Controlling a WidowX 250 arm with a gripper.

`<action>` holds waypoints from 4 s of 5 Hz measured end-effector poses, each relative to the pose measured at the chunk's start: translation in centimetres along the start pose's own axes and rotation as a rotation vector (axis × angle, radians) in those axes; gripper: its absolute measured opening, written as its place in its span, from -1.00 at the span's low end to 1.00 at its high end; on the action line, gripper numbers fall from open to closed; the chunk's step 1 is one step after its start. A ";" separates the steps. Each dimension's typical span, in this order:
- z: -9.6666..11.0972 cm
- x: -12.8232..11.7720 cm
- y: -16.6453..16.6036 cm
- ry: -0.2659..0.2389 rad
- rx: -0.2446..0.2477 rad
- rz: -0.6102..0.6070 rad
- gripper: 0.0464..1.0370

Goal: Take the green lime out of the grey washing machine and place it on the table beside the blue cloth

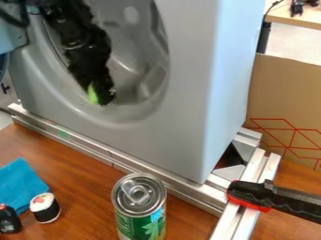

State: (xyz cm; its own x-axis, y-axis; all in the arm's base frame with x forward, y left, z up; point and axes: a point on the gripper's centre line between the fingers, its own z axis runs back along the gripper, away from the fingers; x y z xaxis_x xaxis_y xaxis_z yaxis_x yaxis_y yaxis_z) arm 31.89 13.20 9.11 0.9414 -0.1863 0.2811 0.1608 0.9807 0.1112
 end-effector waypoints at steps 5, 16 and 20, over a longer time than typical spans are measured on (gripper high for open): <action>-0.1 -9.9 -3.6 0.435 -0.210 -0.025 0.39; -1.3 -7.0 -0.5 0.310 -0.251 0.112 0.91; 2.0 -8.9 -1.1 0.506 -0.097 0.104 0.92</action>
State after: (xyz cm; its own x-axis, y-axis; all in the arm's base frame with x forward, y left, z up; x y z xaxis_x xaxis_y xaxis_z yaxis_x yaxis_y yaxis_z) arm 22.75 13.68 8.35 0.9754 -0.0592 -0.2122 0.0632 0.9979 0.0121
